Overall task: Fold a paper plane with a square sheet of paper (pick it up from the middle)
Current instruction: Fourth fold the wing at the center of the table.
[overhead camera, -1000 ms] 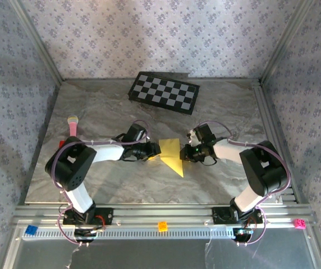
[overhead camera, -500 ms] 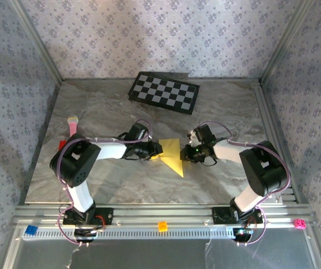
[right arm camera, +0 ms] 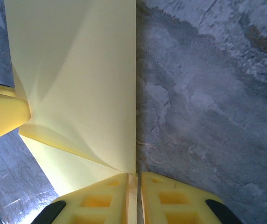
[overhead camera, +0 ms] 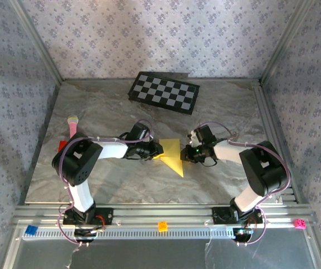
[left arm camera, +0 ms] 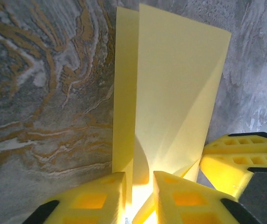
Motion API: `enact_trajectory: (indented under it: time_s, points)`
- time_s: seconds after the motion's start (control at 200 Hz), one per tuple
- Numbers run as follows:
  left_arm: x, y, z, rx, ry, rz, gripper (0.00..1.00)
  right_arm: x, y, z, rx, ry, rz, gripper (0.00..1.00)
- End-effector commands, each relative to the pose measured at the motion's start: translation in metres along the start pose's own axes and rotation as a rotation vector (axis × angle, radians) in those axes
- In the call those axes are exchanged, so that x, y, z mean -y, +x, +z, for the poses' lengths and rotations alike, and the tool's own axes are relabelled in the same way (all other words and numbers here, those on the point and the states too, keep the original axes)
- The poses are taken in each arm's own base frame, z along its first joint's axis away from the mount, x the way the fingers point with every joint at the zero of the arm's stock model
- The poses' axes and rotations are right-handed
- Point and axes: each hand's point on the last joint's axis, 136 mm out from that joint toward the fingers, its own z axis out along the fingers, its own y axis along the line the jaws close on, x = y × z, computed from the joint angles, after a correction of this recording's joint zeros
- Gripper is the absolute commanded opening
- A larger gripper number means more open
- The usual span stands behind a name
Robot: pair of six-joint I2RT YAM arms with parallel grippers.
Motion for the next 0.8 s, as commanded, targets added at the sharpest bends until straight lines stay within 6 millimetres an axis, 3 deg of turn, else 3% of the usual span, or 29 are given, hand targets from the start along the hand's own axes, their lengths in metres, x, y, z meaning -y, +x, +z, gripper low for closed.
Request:
enact_trajectory:
  time_s: [0.0,0.18,0.325,0.635,0.795]
  points:
    - [0.014,-0.004,-0.001,0.012,0.037,0.015,0.2,0.008,0.006,0.002,-0.013,0.021,0.02,0.16]
    - [0.018,-0.006,-0.004,0.029,0.046,0.005,0.09,0.004,0.004,-0.002,0.002,0.02,0.009,0.18]
    - [0.019,-0.009,-0.006,0.05,0.039,-0.004,0.03,0.001,-0.001,-0.011,0.032,0.043,-0.025,0.26]
    - [0.023,-0.011,-0.013,0.11,0.03,-0.021,0.01,0.014,-0.009,-0.035,0.149,0.179,-0.075,0.34]
    - [0.022,-0.01,-0.017,0.147,0.038,-0.046,0.01,0.011,-0.015,-0.049,0.25,0.212,-0.126,0.37]
